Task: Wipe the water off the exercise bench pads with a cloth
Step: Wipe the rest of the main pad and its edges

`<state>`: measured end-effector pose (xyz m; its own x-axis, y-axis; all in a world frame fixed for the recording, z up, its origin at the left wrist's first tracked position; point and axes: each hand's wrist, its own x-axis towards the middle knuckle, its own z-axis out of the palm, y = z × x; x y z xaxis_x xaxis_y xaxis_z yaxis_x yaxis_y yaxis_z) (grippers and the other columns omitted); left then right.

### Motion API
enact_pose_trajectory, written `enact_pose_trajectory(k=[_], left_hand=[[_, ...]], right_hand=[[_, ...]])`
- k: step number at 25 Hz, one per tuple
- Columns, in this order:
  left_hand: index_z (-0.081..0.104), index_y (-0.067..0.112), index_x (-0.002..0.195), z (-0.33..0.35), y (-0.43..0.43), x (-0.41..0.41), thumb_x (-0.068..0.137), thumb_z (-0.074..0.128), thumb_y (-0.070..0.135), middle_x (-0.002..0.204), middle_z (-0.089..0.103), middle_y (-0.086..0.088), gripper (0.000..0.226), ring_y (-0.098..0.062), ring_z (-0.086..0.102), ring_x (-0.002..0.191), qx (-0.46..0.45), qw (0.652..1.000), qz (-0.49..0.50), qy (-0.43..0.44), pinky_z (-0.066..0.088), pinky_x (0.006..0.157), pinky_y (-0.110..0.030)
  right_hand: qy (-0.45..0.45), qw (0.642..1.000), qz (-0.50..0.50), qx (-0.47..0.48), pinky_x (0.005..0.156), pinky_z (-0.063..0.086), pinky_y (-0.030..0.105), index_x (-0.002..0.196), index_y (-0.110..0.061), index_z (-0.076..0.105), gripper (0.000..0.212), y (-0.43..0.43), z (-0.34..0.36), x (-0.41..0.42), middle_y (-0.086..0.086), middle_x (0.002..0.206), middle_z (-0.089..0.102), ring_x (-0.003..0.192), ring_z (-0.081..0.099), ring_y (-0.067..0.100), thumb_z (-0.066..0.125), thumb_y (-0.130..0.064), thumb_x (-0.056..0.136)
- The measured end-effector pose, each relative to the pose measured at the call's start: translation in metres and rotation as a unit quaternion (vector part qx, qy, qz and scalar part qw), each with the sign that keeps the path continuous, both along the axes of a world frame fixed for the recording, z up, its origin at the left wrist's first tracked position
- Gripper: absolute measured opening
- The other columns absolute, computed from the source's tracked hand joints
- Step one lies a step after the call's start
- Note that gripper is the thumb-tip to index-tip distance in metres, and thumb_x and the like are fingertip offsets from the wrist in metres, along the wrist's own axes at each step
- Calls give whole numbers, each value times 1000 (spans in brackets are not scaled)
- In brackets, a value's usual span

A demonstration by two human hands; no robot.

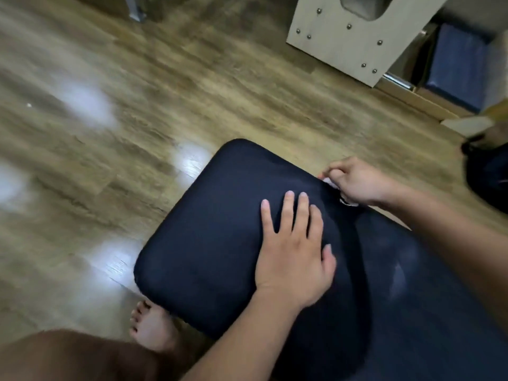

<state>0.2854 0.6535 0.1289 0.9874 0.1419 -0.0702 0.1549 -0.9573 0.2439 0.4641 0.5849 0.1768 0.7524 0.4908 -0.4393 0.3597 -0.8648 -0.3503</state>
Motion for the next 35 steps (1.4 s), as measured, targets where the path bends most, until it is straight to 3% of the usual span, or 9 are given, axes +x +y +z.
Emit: enact_pose_trajectory(k=[2, 5, 8, 12, 17, 22, 25, 29, 35], left_hand=[[45, 7, 144, -3, -1, -4, 88, 38, 48, 157, 35, -15, 69, -34, 21, 149, 12, 1000, 16, -20, 11, 116, -66], [47, 9, 143, -3, -1, -5, 87, 42, 49, 155, 38, -13, 68, -32, 25, 148, 32, 999, 17, -34, 16, 116, -64], [49, 11, 142, 2, -2, -4, 88, 41, 48, 154, 40, -10, 66, -29, 26, 148, 47, 998, 16, -36, 19, 117, -61], [46, 11, 143, 3, -4, -4, 91, 37, 50, 156, 38, -8, 66, -26, 23, 149, 57, 997, 25, -41, 17, 118, -59], [44, 11, 145, -1, -5, -6, 92, 34, 51, 157, 36, -8, 67, -24, 20, 150, 62, 997, 34, -43, 15, 120, -57], [45, 12, 144, -2, -5, -5, 91, 37, 50, 156, 38, -8, 66, -25, 23, 149, 64, 995, 37, -61, 16, 119, -58], [45, 13, 143, -3, -4, -4, 90, 39, 50, 156, 38, -7, 65, -24, 22, 149, 63, 996, 37, -59, 16, 119, -58], [48, 10, 139, -6, 0, -4, 89, 38, 50, 150, 45, -10, 65, -27, 27, 147, 77, 995, 29, -56, 21, 117, -60], [41, 15, 146, -4, -3, -6, 90, 31, 54, 159, 33, -5, 69, -22, 16, 151, 46, 997, 32, -48, 8, 121, -54]], right_hand=[[-2, 1000, 5, 28, 53, 44, 14, 82, -18, 69, 33, 1, -3, 1, -8, 69, 66, 57, 59, 0, 40, -6, 92], [-16, 993, 66, 94, 82, 49, 25, 102, -15, 72, 33, 56, -22, 9, 7, 107, 72, 99, 65, 22, 42, -9, 92], [-26, 989, 46, 137, 94, 47, 31, 114, -20, 67, 32, 72, -33, 12, 7, 120, 67, 113, 59, 27, 42, -19, 93], [-39, 985, 36, 163, 82, 41, 23, 110, -20, 65, 30, 0, -16, -1, 7, 116, 67, 108, 58, 26, 43, -14, 91], [-16, 994, -12, 111, 82, 46, 29, 102, -28, 68, 32, -132, 3, -24, 0, 101, 70, 96, 61, 24, 47, -11, 87], [-98, 968, -115, 199, 76, 39, 22, 112, -20, 66, 33, -68, -15, -23, 5, 107, 70, 94, 59, 24, 47, -9, 87], [-91, 982, -62, 155, 89, 45, 27, 115, -17, 64, 34, 26, -30, -5, 9, 115, 67, 111, 57, 28, 47, -10, 87], [-111, 986, 24, 123, 93, 47, 36, 112, -16, 61, 31, 89, -32, -11, 10, 110, 65, 113, 51, 32, 45, -10, 86], [-139, 990, -21, -8, 80, 42, 35, 96, -22, 65, 23, -83, -23, -21, 11, 110, 65, 108, 57, 33, 46, -18, 84]])
